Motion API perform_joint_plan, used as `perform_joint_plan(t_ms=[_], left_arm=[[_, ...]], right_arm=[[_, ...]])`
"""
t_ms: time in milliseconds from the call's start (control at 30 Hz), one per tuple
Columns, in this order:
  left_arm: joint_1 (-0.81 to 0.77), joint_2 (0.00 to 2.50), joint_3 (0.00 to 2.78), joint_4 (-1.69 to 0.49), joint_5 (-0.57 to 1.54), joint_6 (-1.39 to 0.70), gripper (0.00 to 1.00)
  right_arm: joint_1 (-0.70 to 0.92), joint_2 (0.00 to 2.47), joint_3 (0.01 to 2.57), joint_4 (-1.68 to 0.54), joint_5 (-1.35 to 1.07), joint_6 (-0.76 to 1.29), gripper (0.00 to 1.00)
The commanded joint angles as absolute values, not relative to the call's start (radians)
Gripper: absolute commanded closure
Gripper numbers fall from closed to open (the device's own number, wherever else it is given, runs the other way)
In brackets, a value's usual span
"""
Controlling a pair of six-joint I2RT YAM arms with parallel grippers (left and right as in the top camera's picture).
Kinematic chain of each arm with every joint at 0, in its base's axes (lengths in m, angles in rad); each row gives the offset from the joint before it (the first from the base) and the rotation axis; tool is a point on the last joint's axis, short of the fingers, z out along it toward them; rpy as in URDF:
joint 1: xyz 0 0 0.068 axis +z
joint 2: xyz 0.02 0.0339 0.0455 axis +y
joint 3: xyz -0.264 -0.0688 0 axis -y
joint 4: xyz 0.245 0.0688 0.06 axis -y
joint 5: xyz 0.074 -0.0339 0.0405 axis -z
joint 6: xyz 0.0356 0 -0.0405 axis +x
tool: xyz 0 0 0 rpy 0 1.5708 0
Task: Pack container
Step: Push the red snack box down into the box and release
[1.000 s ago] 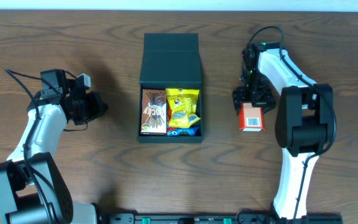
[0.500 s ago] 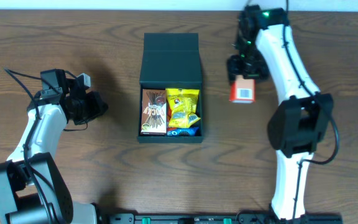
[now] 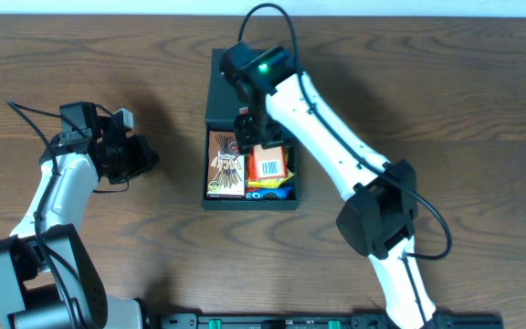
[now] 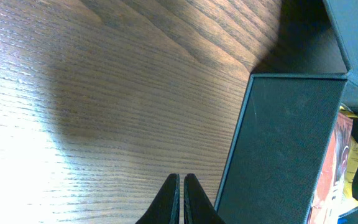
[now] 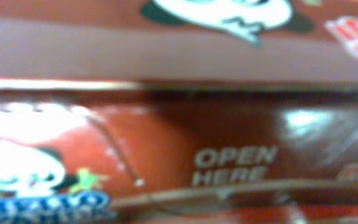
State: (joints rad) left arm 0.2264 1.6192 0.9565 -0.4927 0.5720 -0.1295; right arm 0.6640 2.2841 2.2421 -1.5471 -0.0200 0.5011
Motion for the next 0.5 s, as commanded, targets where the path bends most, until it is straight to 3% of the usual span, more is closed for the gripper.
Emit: perform_joint_plan(t_ms=[0, 467], left_arm=[[0.229, 1.604, 0.952, -0.500, 0.566, -0.115, 0.94], [0.229, 1.604, 0.952, -0.500, 0.566, -0.100, 0.94]], right_arm=[[0.668, 2.278, 2.198, -1.536, 0.030, 0.665, 0.31], [0.670, 2.278, 2.017, -1.434, -0.036, 0.657, 0.35]])
